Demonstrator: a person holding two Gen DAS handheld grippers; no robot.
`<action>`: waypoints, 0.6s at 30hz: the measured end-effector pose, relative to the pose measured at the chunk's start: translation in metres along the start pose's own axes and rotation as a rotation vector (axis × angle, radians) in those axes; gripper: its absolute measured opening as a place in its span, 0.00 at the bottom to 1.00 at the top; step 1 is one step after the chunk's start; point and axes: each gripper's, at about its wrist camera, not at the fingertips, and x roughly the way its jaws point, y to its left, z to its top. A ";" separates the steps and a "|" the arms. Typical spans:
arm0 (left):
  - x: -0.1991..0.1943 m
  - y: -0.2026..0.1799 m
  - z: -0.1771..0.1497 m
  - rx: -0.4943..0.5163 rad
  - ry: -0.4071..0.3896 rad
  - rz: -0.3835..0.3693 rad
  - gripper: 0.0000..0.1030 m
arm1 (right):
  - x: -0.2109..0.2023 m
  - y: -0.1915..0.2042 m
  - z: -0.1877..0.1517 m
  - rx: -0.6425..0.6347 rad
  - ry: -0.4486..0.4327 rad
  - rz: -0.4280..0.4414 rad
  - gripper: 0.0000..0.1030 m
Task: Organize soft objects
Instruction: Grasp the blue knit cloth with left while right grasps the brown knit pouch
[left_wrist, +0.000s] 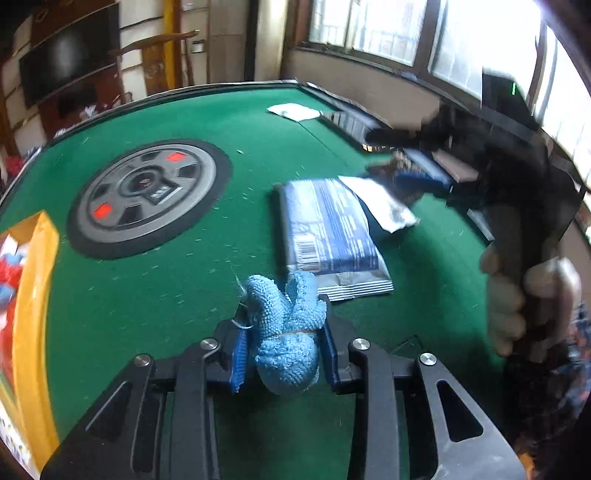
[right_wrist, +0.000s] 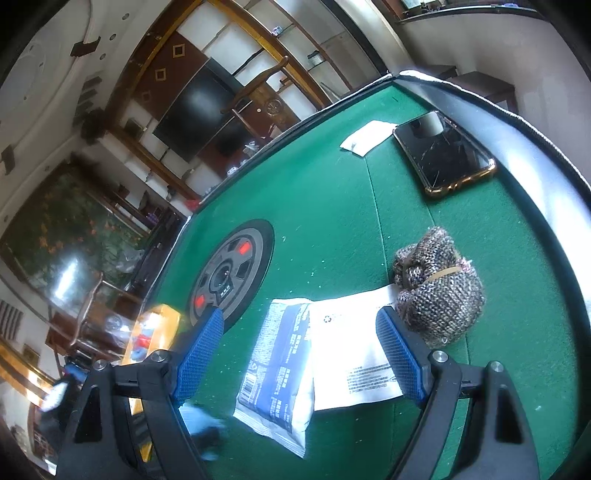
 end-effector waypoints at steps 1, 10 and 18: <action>-0.008 0.005 -0.002 -0.017 -0.010 -0.006 0.29 | 0.001 0.000 0.000 -0.005 0.001 -0.002 0.78; -0.056 0.042 -0.023 -0.145 -0.072 -0.038 0.29 | -0.007 0.005 -0.006 -0.028 -0.011 -0.080 0.78; -0.082 0.072 -0.042 -0.194 -0.119 -0.071 0.29 | -0.026 0.007 -0.029 -0.039 0.029 -0.209 0.78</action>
